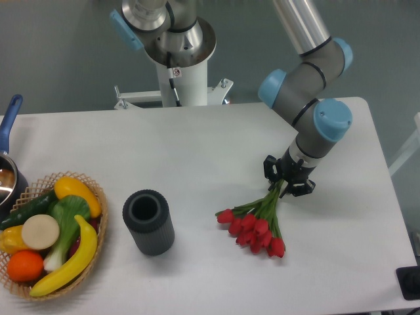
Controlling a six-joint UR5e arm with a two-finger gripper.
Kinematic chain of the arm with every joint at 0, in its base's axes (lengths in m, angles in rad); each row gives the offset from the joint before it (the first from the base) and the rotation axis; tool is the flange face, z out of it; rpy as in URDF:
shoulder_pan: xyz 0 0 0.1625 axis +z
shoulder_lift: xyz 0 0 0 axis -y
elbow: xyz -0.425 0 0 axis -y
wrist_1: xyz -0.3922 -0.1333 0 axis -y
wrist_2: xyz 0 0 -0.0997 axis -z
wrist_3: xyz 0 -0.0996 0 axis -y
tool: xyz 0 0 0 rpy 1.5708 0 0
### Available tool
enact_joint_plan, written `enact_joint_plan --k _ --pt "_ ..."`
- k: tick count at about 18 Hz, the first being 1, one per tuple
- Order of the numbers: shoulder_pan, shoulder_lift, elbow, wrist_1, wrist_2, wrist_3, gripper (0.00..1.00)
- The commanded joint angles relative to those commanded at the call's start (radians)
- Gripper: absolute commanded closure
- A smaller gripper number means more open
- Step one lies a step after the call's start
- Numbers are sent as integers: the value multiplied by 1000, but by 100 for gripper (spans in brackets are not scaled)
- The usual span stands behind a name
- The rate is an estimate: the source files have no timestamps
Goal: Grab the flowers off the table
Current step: 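Lower the gripper onto the tulip stems and close it around them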
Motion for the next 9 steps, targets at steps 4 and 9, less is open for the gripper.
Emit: enact_joint_plan --k 4,9 --pt "2 8 0 -12 0 -2 79" --pt "8 54 -6 -18 -2 -20 79"
